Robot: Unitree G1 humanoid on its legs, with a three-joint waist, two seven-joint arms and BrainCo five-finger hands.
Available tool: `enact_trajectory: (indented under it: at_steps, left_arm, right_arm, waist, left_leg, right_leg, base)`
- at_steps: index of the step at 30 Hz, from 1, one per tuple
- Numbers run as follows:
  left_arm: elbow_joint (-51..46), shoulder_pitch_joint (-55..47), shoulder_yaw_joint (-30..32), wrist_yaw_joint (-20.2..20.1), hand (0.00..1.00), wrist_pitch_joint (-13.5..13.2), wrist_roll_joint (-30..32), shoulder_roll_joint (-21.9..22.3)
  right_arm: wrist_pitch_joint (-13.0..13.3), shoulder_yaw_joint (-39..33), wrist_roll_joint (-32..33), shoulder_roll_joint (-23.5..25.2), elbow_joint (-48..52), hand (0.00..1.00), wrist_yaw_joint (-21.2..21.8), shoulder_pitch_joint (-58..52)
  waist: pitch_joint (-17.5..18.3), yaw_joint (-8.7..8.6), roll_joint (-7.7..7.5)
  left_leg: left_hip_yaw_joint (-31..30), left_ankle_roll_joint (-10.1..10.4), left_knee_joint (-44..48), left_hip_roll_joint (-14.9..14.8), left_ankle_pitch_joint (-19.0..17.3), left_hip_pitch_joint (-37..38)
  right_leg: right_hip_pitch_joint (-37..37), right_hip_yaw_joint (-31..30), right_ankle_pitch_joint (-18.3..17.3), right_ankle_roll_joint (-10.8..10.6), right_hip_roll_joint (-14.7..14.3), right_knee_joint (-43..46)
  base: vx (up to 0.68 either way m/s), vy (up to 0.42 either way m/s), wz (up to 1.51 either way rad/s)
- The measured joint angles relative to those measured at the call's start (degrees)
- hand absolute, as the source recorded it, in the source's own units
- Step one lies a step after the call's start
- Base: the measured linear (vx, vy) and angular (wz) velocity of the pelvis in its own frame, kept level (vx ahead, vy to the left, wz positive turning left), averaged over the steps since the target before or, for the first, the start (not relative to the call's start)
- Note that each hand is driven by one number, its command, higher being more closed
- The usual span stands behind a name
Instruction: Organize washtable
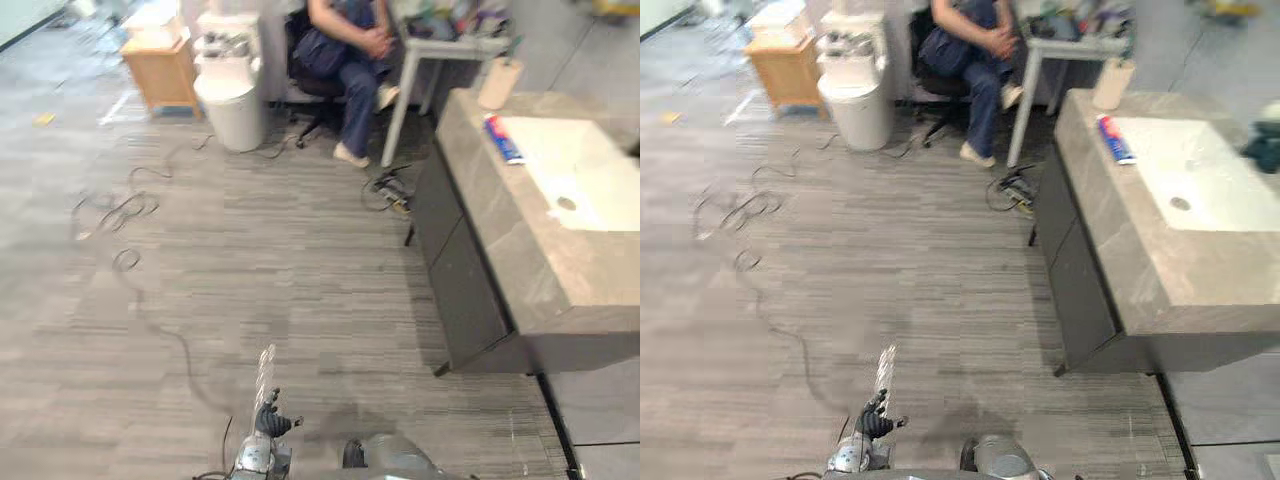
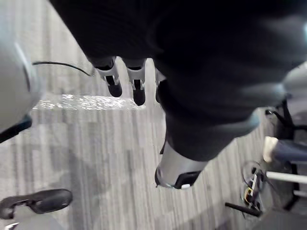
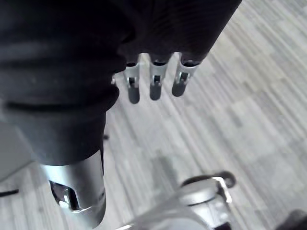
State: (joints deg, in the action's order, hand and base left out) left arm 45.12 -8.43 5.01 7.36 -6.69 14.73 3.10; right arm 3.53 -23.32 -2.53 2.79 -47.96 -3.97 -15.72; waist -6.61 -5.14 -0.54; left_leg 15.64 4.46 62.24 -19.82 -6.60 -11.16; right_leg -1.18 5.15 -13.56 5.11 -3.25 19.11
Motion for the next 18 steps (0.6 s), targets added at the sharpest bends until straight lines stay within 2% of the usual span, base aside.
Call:
enact_trajectory:
  at_steps: [1, 3, 4, 5, 6, 7, 8, 9, 10, 11, 12, 14, 15, 16, 17, 18]
  left_arm:
    - [-0.40, 0.55, -0.62, 0.34, 0.00, -0.10, -0.01, 0.17]
    - [-0.99, 0.75, -1.87, 0.35, 0.00, -0.14, -0.07, 0.15]
    - [-1.51, 0.47, -2.41, 0.38, 0.00, -0.21, -0.07, 0.22]
    - [-1.86, 0.62, -2.66, 0.40, 0.00, -0.22, -0.13, 0.27]
    - [-1.92, 0.62, -2.64, 0.46, 0.00, -0.28, -0.21, 0.28]
    - [-1.90, 0.41, -2.68, 0.53, 0.00, -0.35, -0.53, 0.34]
    - [-1.97, 0.31, -2.74, 0.54, 0.00, -0.46, -0.52, 0.87]
    - [-2.50, -0.49, -2.03, 1.19, 0.00, -0.49, -0.59, 0.61]
    - [-3.47, -0.37, -2.02, 1.65, 0.00, -0.52, -0.57, 0.26]
    - [-4.22, -0.52, -2.06, 1.62, 0.00, -0.56, -0.57, 0.05]
    - [-5.34, -0.70, -2.31, 1.54, 0.00, -0.60, -0.61, 0.06]
    - [-6.62, -1.48, -2.42, 1.53, 0.00, -0.57, -0.79, -0.34]
    - [-6.72, -1.67, -2.89, 1.53, 0.00, -0.38, -1.54, -0.36]
    - [-6.73, -1.70, -3.71, 1.56, 0.00, -0.03, -1.87, -0.29]
    - [-6.73, -1.66, -4.11, 1.57, 0.00, -0.03, -2.08, -0.27]
    - [-6.72, -1.63, -4.27, 1.66, 0.00, -0.02, -2.74, -0.27]
  right_arm:
    - [0.20, 1.21, -0.33, -0.27, 0.14, 0.00, -0.53, 0.29]
    - [0.33, 2.54, -0.33, -0.48, 0.33, 0.00, -0.99, 0.49]
    - [0.60, 3.59, -0.36, -0.60, 0.71, 0.00, -1.05, 0.86]
    - [0.67, 4.08, -0.50, -0.69, 1.38, 0.00, -1.01, 0.96]
    - [0.70, 4.16, -0.65, -0.74, 1.34, 0.00, -1.00, 1.04]
    - [0.98, 4.21, -1.48, -1.19, 1.02, 0.00, -0.97, 1.20]
    - [1.10, 4.53, -1.77, -1.57, 0.75, 0.00, -0.98, 1.39]
    - [1.04, 5.59, -2.53, -2.03, -0.26, 0.00, -0.98, 1.62]
    - [1.15, 6.52, -2.79, -1.86, -0.22, 0.00, -0.81, 1.60]
    - [1.17, 6.76, -2.99, -1.44, -0.33, 0.00, -0.79, 1.42]
    - [1.17, 7.05, -3.96, -0.84, -0.81, 0.00, -0.75, 1.29]
    - [1.18, 7.61, -5.00, -0.20, -0.97, 0.00, -0.78, 1.27]
    - [1.17, 7.54, -5.31, 0.07, -0.87, 0.00, -0.62, 1.22]
    - [1.17, 7.31, -5.36, -0.11, -0.74, 0.00, -0.38, 1.05]
    - [1.23, 7.08, -5.37, -0.72, -0.49, 0.00, -0.10, 0.93]
    - [1.31, 6.62, -5.33, -1.14, -0.42, 0.00, 0.23, 0.79]
  waist:
    - [-0.41, 0.21, -0.82]
    - [-0.53, 1.51, -1.36]
    - [-0.63, 2.31, -1.51]
    - [-0.69, 2.87, -1.53]
    - [-0.75, 2.95, -1.52]
    - [-0.82, 2.99, -0.73]
    - [-0.78, 3.21, -0.49]
    - [0.09, 3.88, -0.49]
    - [0.32, 3.85, -1.80]
    - [0.56, 4.03, -2.52]
    - [1.15, 4.97, -3.46]
    - [1.27, 5.93, -5.25]
    - [0.97, 5.94, -5.77]
    - [0.71, 5.72, -5.53]
    - [0.45, 5.68, -5.00]
    - [0.38, 5.67, -4.50]
  left_leg:
    - [-0.08, -2.32, -1.71, 1.26, -3.94, -2.83]
    - [-0.15, -3.24, -7.39, 2.76, -6.51, -4.40]
    - [-1.84, -3.33, -14.45, 4.42, -6.88, -5.97]
    - [-5.26, -2.89, -22.72, 6.61, -6.59, -7.91]
    - [-7.19, -2.25, -27.79, 7.48, -6.17, -8.36]
    - [-11.26, 0.62, -39.84, 8.91, -4.30, -7.43]
    - [-11.66, 2.89, -39.86, 8.66, -0.75, -6.99]
    - [-10.58, 2.49, -37.58, 9.84, 0.45, -6.72]
    - [-10.47, 1.70, -35.21, 10.56, -1.99, -6.72]
    - [-10.45, 1.50, -33.90, 11.38, -3.65, -6.75]
    - [-9.97, -0.05, -31.39, 12.13, -6.27, -6.39]
    - [-5.19, -1.29, -30.79, 12.10, -8.94, -3.15]
    - [-1.91, -2.55, -31.17, 12.50, -10.32, 0.23]
    - [1.07, -3.30, -32.39, 12.90, -12.20, 4.44]
    - [2.20, -3.50, -32.85, 12.78, -13.16, 6.64]
    - [4.14, -3.45, -34.47, 12.63, -14.16, 10.17]
  right_leg:
    - [2.54, -2.66, 0.05, -0.09, 1.02, -2.17]
    - [4.94, -5.85, 0.11, -0.33, 2.60, -3.97]
    - [6.47, -8.18, -0.44, -1.15, 4.06, -5.05]
    - [7.27, -10.02, -2.02, -3.08, 5.59, -5.46]
    - [7.37, -10.83, -2.96, -3.91, 6.32, -5.04]
    - [7.70, -13.44, -6.01, -6.36, 7.38, -3.72]
    - [8.05, -14.97, -7.24, -7.57, 7.56, -2.91]
    - [7.95, -17.66, -7.77, -7.79, 8.87, -1.82]
    - [7.18, -19.01, -7.50, -8.05, 8.80, 0.52]
    - [6.33, -19.82, -7.09, -8.02, 8.91, 1.93]
    - [5.14, -21.69, -6.57, -8.31, 9.47, 4.41]
    - [0.76, -22.63, -5.00, -10.28, 10.17, 15.28]
    - [-4.48, -20.82, -0.64, -13.24, 11.35, 26.13]
    - [-8.68, -18.18, 5.45, -14.88, 13.23, 34.87]
    - [-10.23, -16.57, 6.45, -14.57, 13.62, 38.32]
    - [-12.72, -13.81, 5.03, -12.42, 13.76, 42.21]
  base:
    - [0.26, 0.136, -0.66]
    - [0.30, 0.212, -0.87]
    - [0.47, 0.425, -0.98]
    - [0.40, 0.417, -0.80]
    - [0.40, 0.486, -0.85]
    - [0.26, 0.378, -0.82]
    - [0.36, 0.465, -1.16]
    - [0.42, 0.433, -0.93]
    - [0.42, 0.403, -0.83]
    - [0.39, 0.370, -0.82]
    - [0.37, 0.367, -1.05]
    - [0.36, 0.315, -1.11]
    - [0.32, 0.215, -1.03]
    - [0.32, 0.194, -1.04]
    - [0.33, 0.181, -1.01]
    - [0.35, 0.140, -1.02]
